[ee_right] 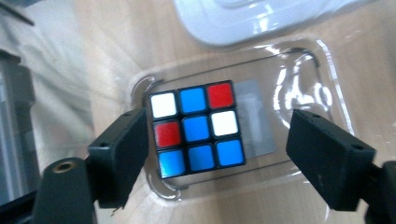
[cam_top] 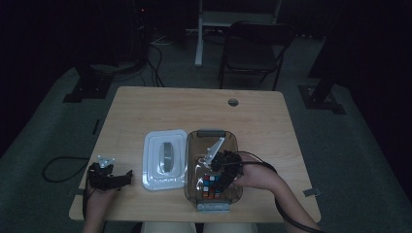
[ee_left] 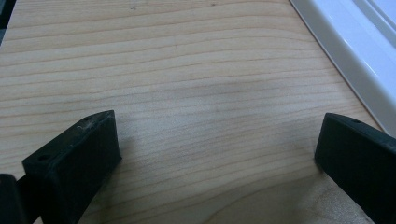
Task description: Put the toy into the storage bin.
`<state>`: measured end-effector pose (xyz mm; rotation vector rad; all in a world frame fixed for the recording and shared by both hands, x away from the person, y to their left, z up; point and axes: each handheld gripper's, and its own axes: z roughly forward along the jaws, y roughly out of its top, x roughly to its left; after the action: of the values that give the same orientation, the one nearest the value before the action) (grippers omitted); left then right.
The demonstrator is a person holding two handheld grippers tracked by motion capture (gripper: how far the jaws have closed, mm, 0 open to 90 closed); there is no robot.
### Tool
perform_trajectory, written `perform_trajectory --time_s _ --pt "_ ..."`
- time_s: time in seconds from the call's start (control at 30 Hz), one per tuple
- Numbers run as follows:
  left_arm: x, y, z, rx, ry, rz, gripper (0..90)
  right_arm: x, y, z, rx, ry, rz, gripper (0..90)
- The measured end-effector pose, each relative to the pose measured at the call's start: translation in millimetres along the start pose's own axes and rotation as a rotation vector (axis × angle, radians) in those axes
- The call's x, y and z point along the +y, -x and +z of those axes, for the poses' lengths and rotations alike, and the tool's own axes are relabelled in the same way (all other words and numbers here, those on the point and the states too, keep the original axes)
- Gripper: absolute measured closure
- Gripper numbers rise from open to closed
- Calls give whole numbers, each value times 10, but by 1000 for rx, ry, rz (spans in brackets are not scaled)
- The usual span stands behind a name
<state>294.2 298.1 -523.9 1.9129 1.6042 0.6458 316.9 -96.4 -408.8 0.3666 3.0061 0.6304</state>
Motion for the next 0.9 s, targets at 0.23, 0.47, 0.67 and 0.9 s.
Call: perform_trajectory --time_s 0.23,0.47,0.67,0.9 --pt "0 0 0 0 0 0 6 -70 38 -113 -42 120 45 161" --pt "0 0 0 0 0 0 7 -147 71 -242 -103 275 102 134" --pt "0 0 0 0 0 0 7 -256 79 -339 -148 391 158 130" --pt "0 -1 -1 0 -1 -1 7 -419 126 -361 -160 471 224 117"
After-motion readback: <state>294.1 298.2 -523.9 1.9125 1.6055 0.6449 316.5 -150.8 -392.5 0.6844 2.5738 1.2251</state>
